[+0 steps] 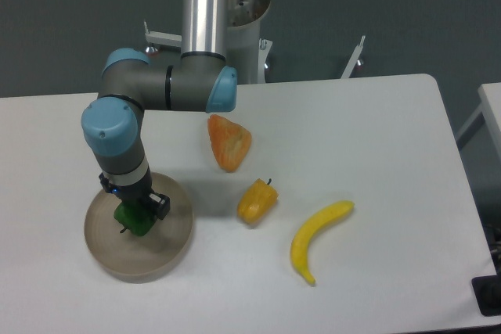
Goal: Place the green pepper on the plate
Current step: 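Open the gripper to release the green pepper on the plate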
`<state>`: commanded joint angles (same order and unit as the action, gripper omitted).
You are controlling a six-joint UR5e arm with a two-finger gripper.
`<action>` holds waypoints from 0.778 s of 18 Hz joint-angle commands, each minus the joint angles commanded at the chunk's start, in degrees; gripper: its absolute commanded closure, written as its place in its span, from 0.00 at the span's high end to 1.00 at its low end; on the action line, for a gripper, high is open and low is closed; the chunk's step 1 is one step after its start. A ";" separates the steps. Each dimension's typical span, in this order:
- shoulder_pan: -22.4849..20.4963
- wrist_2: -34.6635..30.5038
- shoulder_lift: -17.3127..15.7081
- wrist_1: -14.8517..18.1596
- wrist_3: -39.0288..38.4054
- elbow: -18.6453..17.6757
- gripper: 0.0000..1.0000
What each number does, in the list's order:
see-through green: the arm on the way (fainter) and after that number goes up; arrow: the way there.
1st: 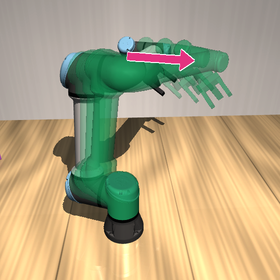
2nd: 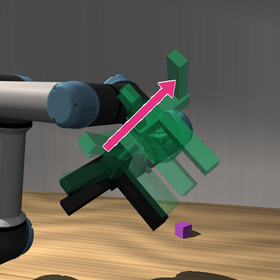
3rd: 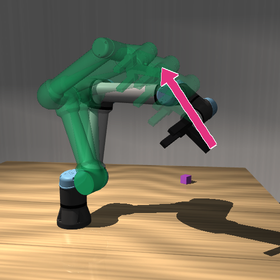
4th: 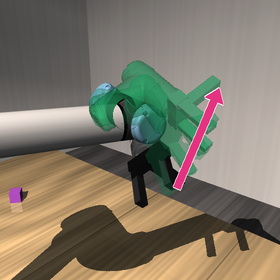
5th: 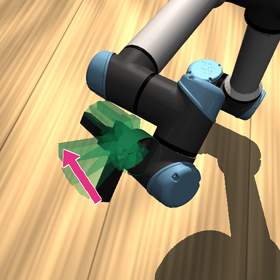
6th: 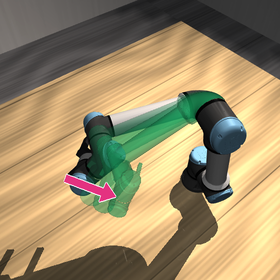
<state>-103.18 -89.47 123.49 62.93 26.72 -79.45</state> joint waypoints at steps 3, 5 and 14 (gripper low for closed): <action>0.00 0.00 0.35 -0.09 0.09 0.00 0.40; 0.00 0.00 0.35 -0.09 0.09 0.00 0.40; 0.18 0.00 1.05 0.00 0.09 0.09 0.40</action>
<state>-103.01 -89.47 124.54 62.93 26.81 -79.37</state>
